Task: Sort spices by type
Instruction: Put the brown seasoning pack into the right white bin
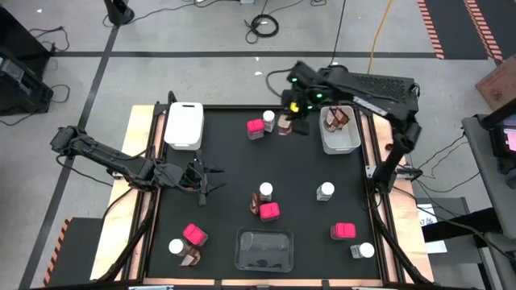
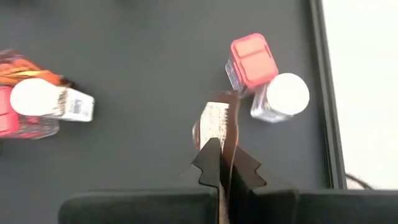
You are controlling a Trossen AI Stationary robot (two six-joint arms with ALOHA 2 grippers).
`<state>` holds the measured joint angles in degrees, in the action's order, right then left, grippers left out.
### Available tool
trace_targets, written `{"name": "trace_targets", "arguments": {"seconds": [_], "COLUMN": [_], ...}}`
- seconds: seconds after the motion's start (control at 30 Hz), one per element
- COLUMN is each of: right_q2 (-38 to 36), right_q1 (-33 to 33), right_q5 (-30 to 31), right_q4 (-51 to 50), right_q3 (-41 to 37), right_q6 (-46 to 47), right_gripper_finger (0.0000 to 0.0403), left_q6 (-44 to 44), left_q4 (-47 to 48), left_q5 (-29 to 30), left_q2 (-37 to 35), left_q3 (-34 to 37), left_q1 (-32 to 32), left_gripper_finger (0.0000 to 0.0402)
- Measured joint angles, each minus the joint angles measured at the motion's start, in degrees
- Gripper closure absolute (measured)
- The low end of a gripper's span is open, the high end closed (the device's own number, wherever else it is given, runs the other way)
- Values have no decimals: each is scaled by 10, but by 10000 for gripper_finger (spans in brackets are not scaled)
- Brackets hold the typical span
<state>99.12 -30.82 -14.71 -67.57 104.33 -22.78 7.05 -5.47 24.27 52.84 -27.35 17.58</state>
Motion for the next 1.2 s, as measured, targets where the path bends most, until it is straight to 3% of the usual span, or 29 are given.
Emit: {"name": "trace_targets", "arguments": {"seconds": [0.3,0.5,0.73,0.93,1.2], "right_q2": [-92,-122,-142,-143,-164], "right_q1": [-37,-69,-108,-131,-141], "right_q5": [6,84,143,146,162], "right_q4": [-101,-156,-155,-156,-129], "right_q3": [0,-45,-132,-190,-184], "right_q6": [52,117,174,172,163], "right_gripper_finger": [403,403,403,403,403], "left_q6": [1,2,2,2,2], "left_q4": [0,0,-1,0,0], "left_q5": [0,0,0,0,0], "left_q2": [0,0,0,0,0], "left_q3": [0,0,0,0,0], "left_q1": [0,0,0,0,0], "left_gripper_finger": [181,181,181,181,181]}}
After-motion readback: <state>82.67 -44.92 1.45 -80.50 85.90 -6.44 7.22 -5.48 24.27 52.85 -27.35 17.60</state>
